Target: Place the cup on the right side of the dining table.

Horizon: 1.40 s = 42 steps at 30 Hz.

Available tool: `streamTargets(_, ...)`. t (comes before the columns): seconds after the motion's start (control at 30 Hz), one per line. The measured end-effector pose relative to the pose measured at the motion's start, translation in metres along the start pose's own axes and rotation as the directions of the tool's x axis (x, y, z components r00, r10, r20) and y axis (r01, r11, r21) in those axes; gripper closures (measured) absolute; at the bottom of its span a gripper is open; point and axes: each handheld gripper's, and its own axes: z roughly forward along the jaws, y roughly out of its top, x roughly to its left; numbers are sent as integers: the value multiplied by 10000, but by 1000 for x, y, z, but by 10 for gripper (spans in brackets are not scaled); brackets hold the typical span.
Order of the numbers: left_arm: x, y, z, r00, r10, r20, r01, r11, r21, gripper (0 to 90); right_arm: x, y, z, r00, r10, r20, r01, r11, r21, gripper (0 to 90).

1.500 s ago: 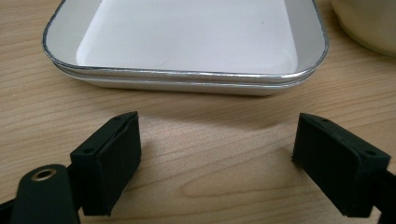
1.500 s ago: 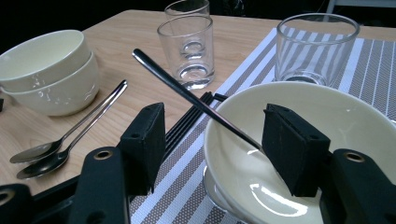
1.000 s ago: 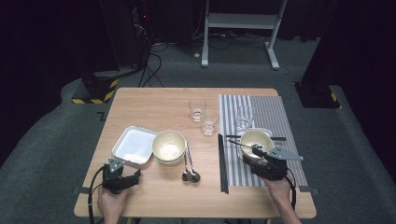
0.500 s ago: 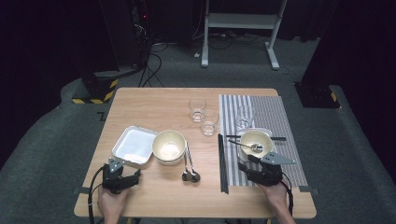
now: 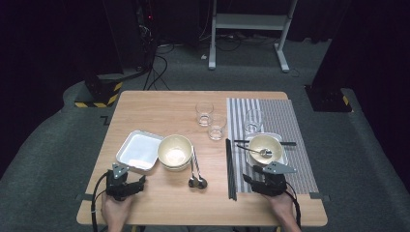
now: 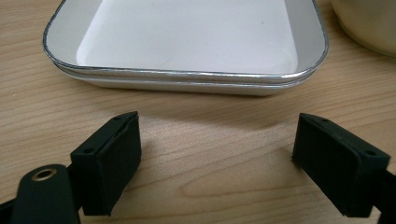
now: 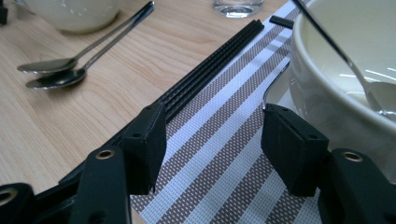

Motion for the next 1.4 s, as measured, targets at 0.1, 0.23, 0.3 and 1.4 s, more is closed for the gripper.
streamTargets(0.1, 0, 0, 0, 10000, 3, 4, -3, 10000, 5, 155, 1, -1, 3, 10000, -90, 22, 89, 9998, 188, 408)
streamTargets(0.23, 0, 0, 0, 10000, -4, 7, 4, 10000, 7, 155, 1, -2, 8, 9997, -217, 146, 210, 9988, 446, 408)
streamTargets(0.3, 0, 0, 0, 10000, -3, 8, 3, 10000, 8, 155, 1, -2, 10, 9994, -275, 219, 263, 9982, 531, 410)
streamTargets(1.4, -1, 0, 0, 10000, -44, -48, 44, 10000, -5, 155, 1, -5, 21, 9952, -792, 579, 705, 9878, 1391, 386)
